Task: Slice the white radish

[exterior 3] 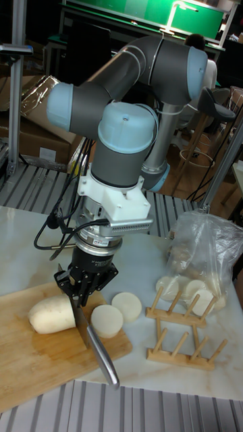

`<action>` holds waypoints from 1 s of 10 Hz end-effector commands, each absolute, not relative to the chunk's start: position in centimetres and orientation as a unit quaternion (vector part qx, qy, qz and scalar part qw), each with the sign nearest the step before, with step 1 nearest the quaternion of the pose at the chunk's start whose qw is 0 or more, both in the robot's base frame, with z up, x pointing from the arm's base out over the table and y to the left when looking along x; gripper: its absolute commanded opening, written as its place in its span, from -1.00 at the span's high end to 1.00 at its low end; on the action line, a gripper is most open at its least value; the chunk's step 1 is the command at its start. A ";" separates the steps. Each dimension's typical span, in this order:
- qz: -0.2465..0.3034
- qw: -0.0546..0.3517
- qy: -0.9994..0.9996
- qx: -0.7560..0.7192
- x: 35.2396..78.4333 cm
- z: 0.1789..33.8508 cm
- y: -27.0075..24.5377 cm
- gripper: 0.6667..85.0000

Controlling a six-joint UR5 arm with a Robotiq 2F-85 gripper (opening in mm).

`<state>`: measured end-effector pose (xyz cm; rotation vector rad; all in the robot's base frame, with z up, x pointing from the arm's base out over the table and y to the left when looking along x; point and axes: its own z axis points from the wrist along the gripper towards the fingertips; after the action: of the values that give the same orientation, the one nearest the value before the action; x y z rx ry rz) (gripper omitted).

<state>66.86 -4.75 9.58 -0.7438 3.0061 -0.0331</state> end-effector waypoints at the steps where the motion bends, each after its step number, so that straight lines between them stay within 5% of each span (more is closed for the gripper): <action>1: -0.007 0.021 0.972 -0.235 67.1 9.2 -4.2 0.63; 10: -0.020 0.003 0.970 -0.244 67.5 8.0 -4.1 0.60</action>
<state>67.37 -4.12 8.19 -0.7541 3.0378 -0.0592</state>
